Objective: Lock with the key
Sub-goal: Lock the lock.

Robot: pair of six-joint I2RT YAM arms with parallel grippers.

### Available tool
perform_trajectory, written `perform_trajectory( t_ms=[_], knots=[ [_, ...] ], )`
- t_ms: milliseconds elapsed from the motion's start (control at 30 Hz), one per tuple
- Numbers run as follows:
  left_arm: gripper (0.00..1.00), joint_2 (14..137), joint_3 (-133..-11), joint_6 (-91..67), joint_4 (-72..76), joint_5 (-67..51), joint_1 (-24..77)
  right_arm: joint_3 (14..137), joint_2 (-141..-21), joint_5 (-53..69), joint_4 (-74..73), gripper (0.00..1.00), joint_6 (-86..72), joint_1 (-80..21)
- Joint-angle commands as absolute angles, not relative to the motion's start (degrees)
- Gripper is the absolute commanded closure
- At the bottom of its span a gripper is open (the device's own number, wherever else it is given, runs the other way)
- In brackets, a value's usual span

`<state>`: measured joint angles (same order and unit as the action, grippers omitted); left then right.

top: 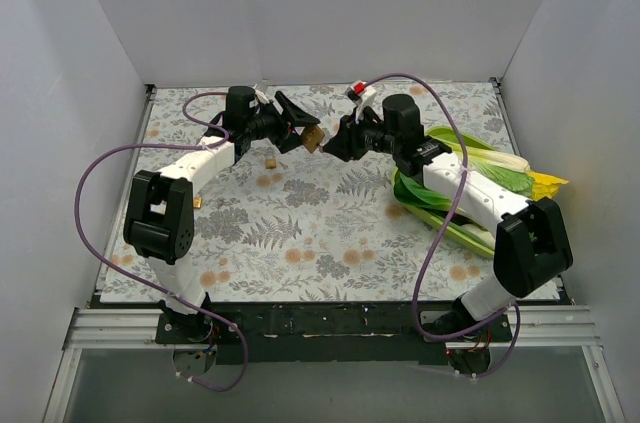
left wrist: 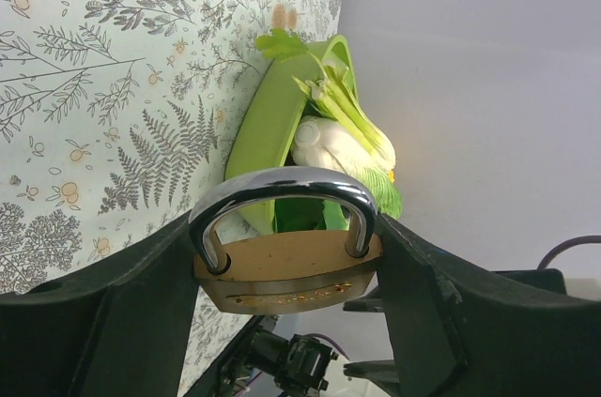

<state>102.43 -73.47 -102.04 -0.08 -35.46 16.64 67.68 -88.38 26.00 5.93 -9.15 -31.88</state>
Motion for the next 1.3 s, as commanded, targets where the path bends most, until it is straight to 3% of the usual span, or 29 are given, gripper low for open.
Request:
perform_trajectory(
  t_ms=[0, 533, 900, 1267],
  knots=[
    [1.00, 96.59, -74.18, -103.18, 2.64, -37.79, 16.79, 67.41, -89.91, 26.90, 5.97, 0.60, -9.14, -31.82],
    [1.00, 95.98, -73.74, -101.25, 0.88, -37.00, 16.87, 74.09, -97.21, 28.47, 6.24, 0.68, -9.23, -31.90],
    [1.00, 96.15, -74.53, -100.20, 0.79, -36.83, 16.87, 77.43, -100.37, 29.71, 4.48, 0.80, -9.67, -31.99],
    [1.00, 96.42, -74.88, -99.76, 1.23, -36.47, 16.87, 78.14, -101.16, 30.15, 1.76, 0.76, -9.75, -32.08]
  ],
)
